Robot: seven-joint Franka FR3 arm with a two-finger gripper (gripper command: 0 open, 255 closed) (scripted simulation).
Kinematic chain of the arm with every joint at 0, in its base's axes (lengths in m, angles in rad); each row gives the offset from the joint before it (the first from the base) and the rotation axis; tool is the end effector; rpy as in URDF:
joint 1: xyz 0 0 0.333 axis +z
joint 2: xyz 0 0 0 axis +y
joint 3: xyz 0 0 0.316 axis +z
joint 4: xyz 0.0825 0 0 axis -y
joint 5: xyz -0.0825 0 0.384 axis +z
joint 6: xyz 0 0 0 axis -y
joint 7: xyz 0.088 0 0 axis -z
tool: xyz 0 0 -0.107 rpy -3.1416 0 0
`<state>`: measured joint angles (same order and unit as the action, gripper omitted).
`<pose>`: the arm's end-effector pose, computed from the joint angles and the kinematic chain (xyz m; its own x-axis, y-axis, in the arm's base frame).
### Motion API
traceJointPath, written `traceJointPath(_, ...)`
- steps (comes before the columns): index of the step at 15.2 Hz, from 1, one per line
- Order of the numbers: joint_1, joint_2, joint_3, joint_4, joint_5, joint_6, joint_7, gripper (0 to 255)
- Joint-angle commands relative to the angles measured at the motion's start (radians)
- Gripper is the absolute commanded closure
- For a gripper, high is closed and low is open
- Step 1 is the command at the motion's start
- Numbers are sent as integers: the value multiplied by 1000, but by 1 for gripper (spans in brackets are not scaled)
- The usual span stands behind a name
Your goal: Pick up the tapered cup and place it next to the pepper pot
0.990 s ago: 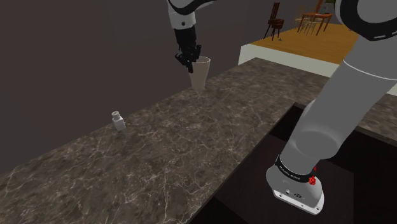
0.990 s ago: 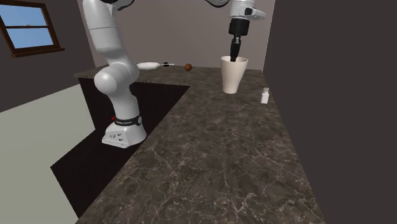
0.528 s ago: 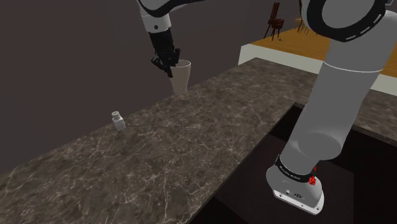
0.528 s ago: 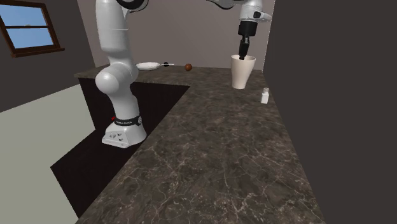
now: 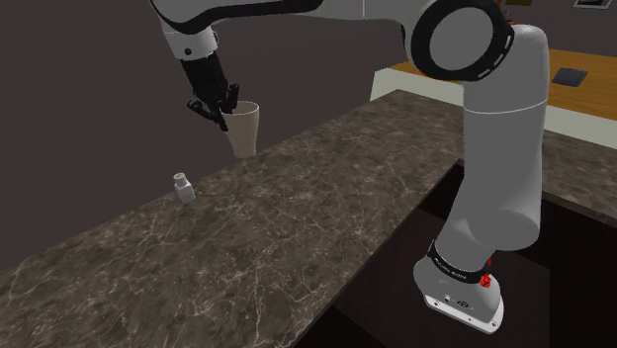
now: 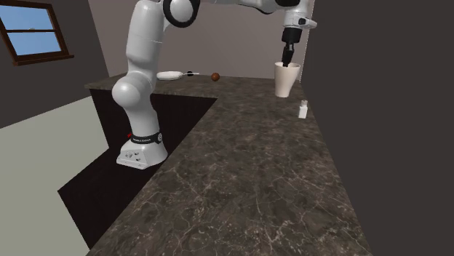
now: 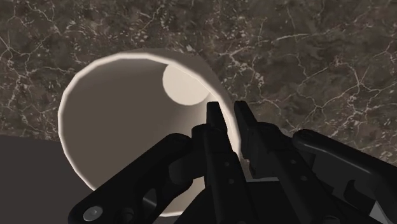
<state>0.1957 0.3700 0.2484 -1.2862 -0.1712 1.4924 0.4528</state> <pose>0.6053 0.2351 0.5332 0.9945 -0.0254 -0.1012 -0.0110 -0.9901 0.1400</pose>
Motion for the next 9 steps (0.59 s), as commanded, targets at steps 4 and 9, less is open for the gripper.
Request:
traceJointPath(4,106,252,4,390,-49,-146,55,255)
traceJointPath(9,88,215,6,259,-40,-53,65,255)
